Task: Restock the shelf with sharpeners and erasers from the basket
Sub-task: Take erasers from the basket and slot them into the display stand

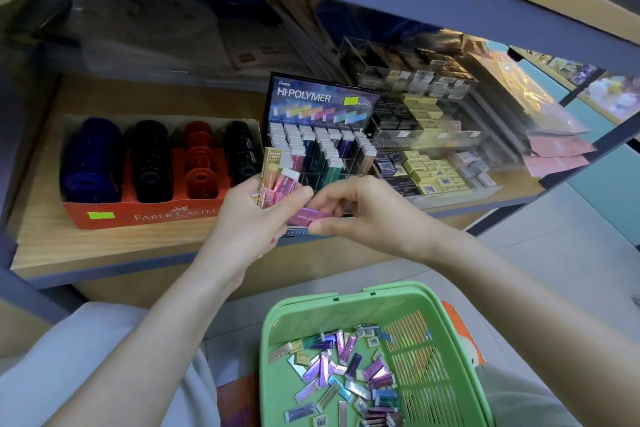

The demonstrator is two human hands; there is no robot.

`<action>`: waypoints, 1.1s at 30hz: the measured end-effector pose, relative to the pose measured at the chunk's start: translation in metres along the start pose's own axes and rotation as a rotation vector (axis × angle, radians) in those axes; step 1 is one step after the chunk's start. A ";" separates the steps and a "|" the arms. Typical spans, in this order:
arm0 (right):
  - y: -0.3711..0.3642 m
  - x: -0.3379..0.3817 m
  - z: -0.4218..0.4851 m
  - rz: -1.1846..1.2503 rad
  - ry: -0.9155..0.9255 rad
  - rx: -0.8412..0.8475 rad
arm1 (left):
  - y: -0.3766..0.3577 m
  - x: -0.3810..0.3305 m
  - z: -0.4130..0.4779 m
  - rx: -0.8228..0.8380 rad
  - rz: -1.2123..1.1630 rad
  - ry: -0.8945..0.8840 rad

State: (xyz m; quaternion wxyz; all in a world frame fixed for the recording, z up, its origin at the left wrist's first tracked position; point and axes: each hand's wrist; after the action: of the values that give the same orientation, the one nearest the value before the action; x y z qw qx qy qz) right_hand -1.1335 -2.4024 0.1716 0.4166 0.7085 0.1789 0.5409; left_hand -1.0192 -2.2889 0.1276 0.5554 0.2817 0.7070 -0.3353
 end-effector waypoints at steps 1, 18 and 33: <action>0.000 0.002 0.000 -0.039 -0.003 0.023 | 0.000 0.000 0.000 0.008 -0.009 0.006; 0.004 -0.011 0.055 -0.006 -0.077 -0.426 | 0.023 -0.003 0.005 -0.083 -0.089 0.084; 0.012 -0.011 0.077 -0.370 0.043 -0.213 | 0.030 0.002 0.010 -0.065 -0.126 0.098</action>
State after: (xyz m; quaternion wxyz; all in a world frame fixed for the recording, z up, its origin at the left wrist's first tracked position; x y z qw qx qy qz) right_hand -1.0689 -2.4479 0.1685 0.5774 0.6039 0.2566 0.4859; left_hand -0.9907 -2.2784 0.1191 0.5069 0.2344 0.7601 -0.3321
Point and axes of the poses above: each hand's wrist, its own z-axis towards the middle knuckle, its own y-axis out of the back of the hand, x = y × z, and after that the axes turned 2 degrees about -x, right-handed
